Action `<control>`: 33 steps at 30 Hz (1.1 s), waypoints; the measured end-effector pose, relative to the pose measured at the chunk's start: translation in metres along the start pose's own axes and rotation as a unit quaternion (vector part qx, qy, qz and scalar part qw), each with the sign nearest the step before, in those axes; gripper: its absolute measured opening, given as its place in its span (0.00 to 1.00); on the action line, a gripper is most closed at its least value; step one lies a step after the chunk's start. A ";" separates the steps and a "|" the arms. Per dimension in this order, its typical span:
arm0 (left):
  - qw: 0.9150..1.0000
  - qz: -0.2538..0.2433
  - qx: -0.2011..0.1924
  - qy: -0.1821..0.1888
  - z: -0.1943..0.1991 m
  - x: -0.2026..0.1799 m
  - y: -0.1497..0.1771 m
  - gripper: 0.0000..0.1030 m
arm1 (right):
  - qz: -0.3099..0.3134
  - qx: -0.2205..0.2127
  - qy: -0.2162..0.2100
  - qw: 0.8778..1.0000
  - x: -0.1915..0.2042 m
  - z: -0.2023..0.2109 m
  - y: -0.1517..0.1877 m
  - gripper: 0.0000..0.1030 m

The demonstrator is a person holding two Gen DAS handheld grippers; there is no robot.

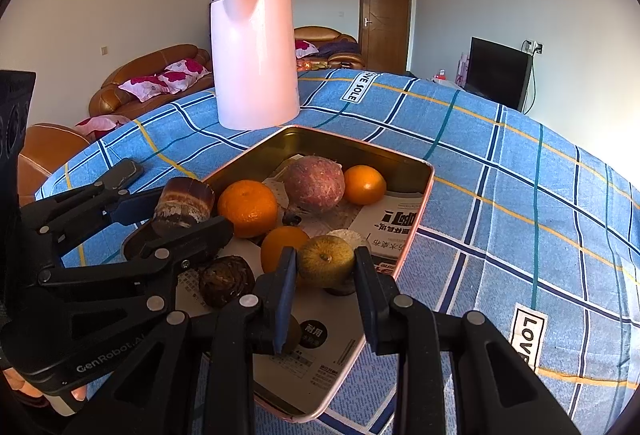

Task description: Organize fruits

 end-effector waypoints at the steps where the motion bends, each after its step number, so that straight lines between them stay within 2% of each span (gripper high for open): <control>1: 1.000 0.000 0.000 0.000 0.000 0.000 0.000 0.45 | 0.000 -0.001 0.001 1.000 0.000 0.000 0.000 0.31; 4: 1.000 0.001 -0.001 0.001 0.004 0.001 0.000 0.46 | 0.001 -0.003 0.003 1.000 0.000 0.002 0.000 0.33; 6: 1.000 -0.001 -0.010 -0.006 0.010 0.003 -0.002 0.51 | 0.002 -0.013 0.009 1.000 0.000 0.008 -0.001 0.37; 8: 1.000 0.002 -0.021 -0.021 0.016 0.009 -0.005 0.69 | 0.003 -0.024 0.014 1.000 -0.002 0.016 -0.001 0.42; 9: 0.999 0.006 -0.027 -0.022 0.019 0.012 -0.006 0.72 | 0.002 -0.027 0.019 0.999 -0.004 0.019 0.000 0.45; 11: 0.999 0.013 -0.038 -0.022 0.027 0.017 -0.010 0.87 | -0.006 -0.035 0.027 0.999 -0.009 0.029 0.001 0.59; 13: 0.998 0.017 -0.055 -0.028 0.036 0.019 -0.014 0.96 | -0.015 -0.049 0.028 0.998 -0.013 0.041 0.001 0.66; 24: 0.995 0.021 -0.093 -0.018 0.067 0.004 -0.028 0.98 | -0.030 -0.106 0.034 0.993 -0.018 0.100 0.006 0.71; 33: 0.995 0.029 -0.095 -0.021 0.075 0.002 -0.029 0.99 | -0.014 -0.141 0.052 0.989 -0.011 0.134 0.005 0.76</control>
Point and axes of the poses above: each gripper's, at about its wrist camera, not at the fingertips, and z roughly against the way its jaws point, x to its left, y to its underside, the point moved 10 cm from there along -z, roughly the way its jaws point, and after that the axes turned 11 degrees about -y, right-handed, at the moved point
